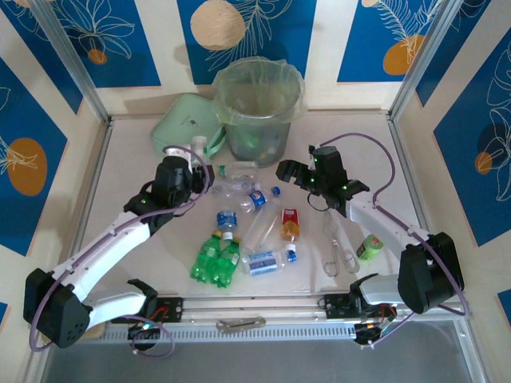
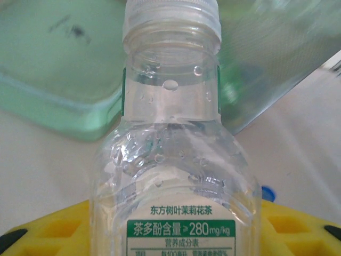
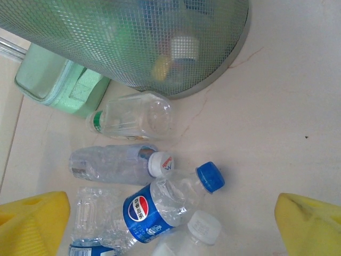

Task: Put the plastic bottles in the bin

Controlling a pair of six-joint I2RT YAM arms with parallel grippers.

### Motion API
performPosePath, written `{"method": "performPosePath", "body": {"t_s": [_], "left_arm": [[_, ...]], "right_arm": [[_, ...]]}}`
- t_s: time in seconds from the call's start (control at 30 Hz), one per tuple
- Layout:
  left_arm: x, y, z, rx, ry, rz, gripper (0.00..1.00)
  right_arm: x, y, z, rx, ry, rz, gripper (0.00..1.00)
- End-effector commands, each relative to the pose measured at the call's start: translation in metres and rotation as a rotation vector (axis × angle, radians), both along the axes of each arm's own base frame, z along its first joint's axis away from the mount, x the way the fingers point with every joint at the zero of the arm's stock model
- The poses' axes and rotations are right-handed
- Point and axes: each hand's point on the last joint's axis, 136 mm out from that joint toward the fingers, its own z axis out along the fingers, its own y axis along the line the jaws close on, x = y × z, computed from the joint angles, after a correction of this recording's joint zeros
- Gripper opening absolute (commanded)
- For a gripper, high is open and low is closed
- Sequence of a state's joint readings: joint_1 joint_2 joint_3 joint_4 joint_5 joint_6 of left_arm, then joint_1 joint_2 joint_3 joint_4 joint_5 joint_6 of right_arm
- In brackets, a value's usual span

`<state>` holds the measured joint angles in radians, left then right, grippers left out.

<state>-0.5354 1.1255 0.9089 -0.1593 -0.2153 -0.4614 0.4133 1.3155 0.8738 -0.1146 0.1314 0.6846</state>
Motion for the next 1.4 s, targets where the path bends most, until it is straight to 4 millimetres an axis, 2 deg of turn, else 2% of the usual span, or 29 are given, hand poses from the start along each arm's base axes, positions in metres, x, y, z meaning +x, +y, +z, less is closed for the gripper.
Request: {"method": "performPosePath", "body": {"t_s": [0.0,0.2,0.33,0.47,0.67,0.83,0.97,1.17,1.37], "left_arm": [[0.008,-0.019,0.059,-0.051,-0.158,-0.082,0.39],[0.032,-0.044,0.125,-0.078,-0.321,-0.148,0.39],[0.055,-0.069,0.164,-0.079,-0.409,-0.213,0.39],[0.084,-0.095,0.186,-0.051,-0.451,-0.264,0.39],[0.136,-0.131,0.194,0.001,-0.465,-0.306,0.39],[0.178,-0.154,0.186,0.065,-0.461,-0.312,0.39],[0.207,-0.165,0.162,0.12,-0.428,-0.303,0.39],[0.228,-0.17,0.128,0.158,-0.379,-0.28,0.39],[0.234,-0.169,0.107,0.18,-0.332,-0.275,0.4]], "right_arm": [[-0.004,0.0,0.009,0.031,-0.031,-0.006,0.99],[-0.009,-0.002,0.01,0.042,-0.035,-0.01,0.99],[-0.012,-0.004,0.013,0.046,-0.04,-0.009,0.99],[-0.018,-0.008,0.014,0.046,-0.042,-0.013,0.99],[-0.026,-0.012,0.013,0.063,-0.043,-0.022,0.99],[-0.031,-0.015,0.014,0.062,-0.044,-0.024,0.99],[-0.034,-0.021,0.015,0.054,-0.052,-0.037,0.99],[-0.038,-0.03,0.017,0.057,-0.066,-0.055,0.99],[-0.042,-0.034,0.018,0.059,-0.07,-0.059,0.99]]}}
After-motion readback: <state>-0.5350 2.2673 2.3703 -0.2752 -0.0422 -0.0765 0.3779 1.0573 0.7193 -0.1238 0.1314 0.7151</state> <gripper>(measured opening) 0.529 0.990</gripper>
